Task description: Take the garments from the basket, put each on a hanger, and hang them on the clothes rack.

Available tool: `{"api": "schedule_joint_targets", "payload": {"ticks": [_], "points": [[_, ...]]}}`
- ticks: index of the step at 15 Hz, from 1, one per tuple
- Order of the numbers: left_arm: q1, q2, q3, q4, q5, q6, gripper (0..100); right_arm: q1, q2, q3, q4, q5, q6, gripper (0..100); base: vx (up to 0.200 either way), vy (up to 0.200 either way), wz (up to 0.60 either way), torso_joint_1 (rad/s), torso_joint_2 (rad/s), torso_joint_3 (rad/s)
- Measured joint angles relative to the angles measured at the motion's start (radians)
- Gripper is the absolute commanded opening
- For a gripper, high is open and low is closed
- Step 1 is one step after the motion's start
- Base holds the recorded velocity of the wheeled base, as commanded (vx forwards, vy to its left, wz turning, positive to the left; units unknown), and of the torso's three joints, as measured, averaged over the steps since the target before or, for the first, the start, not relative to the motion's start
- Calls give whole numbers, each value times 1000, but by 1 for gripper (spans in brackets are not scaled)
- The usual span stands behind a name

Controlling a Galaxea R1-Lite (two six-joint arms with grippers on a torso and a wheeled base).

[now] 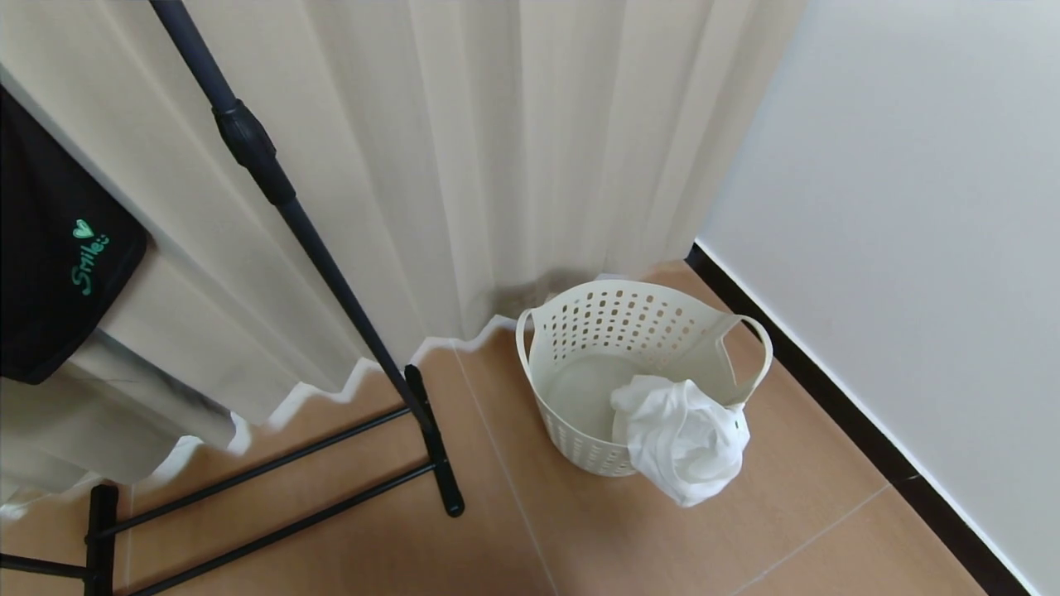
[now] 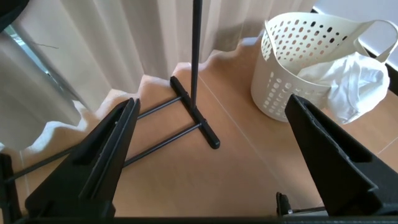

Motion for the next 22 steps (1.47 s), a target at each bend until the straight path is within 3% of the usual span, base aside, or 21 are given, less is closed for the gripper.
{"api": "schedule_joint_targets", "payload": {"ticks": [16, 22], "points": [[0, 0, 0, 2, 2, -7, 100, 4, 0, -1, 6, 3, -1, 100, 0, 0, 0, 3, 2, -150], [0, 0, 0, -1, 2, -8, 100, 204, 103, -5, 11, 22, -1, 100, 0, 0, 0, 1, 2, -26]]}}
